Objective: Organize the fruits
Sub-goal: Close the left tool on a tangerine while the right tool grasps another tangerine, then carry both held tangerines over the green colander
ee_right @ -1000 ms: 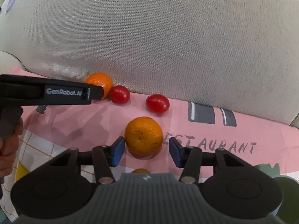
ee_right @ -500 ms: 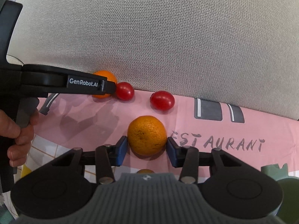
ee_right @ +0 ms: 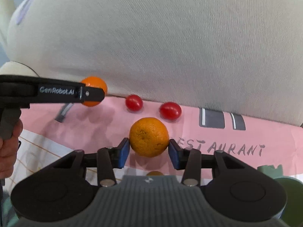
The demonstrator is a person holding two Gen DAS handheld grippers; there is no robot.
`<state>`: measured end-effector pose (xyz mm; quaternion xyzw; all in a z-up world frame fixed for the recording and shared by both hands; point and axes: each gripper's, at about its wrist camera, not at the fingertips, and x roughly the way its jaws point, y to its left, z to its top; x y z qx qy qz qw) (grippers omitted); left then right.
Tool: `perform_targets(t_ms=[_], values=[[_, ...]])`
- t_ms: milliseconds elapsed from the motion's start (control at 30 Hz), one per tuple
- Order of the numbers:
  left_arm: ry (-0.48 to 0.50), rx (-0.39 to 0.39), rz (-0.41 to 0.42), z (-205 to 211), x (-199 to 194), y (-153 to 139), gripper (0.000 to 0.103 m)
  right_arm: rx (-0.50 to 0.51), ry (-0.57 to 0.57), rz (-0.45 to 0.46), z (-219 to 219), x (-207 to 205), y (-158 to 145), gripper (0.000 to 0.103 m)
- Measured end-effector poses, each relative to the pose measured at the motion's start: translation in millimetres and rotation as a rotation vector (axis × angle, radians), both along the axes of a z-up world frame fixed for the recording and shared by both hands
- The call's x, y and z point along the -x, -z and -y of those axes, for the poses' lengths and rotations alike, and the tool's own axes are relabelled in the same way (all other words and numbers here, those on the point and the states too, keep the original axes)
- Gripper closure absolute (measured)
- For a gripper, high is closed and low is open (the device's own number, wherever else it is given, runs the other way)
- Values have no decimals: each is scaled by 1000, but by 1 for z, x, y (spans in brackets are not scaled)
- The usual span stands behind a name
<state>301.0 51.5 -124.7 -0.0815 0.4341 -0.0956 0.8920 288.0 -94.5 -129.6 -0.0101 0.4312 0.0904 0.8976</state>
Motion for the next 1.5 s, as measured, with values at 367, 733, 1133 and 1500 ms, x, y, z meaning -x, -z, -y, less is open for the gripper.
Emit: perform_targets(t_ms=[367, 733, 1133, 1500], values=[[64, 26, 34, 10, 71, -64, 57, -55, -25, 87, 10, 61, -49, 61], [191, 36, 40, 75, 133, -98, 57, -82, 30, 114, 48, 136, -71, 61], [394, 11, 14, 158, 151, -92, 57, -41, 172, 87, 123, 203, -53, 61], [463, -103, -91, 202, 141, -53, 57, -23, 196, 53, 146, 212, -34, 61]])
